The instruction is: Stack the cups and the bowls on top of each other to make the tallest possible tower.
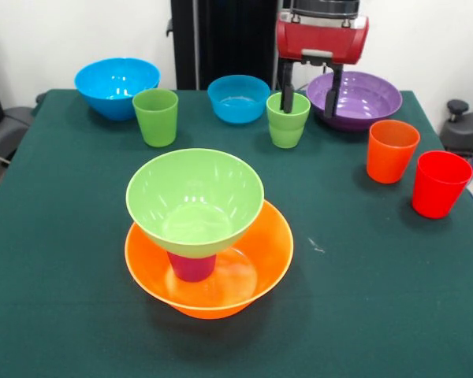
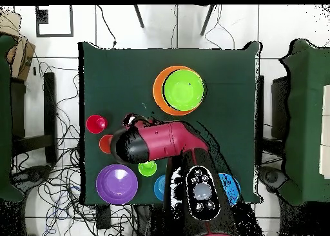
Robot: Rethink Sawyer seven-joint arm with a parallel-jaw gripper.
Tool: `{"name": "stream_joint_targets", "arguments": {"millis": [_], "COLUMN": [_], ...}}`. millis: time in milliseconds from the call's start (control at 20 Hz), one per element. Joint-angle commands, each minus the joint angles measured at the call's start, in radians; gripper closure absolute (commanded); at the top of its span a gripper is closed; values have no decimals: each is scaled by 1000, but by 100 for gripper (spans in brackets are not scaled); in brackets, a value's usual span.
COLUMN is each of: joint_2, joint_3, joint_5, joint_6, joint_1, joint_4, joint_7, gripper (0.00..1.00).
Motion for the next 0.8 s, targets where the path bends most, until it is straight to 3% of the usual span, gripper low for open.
{"name": "stream_joint_targets", "arguments": {"millis": [50, 450, 800], "joint_2": [44, 16, 48], "joint_3": [1, -13, -13], "joint_5": [-40, -19, -12], "joint_6": [-68, -82, -92], "joint_1": [-7, 17, 18], "joint_4": [71, 118, 89], "joint_7": [53, 80, 76], "gripper": [0, 0, 0]}}
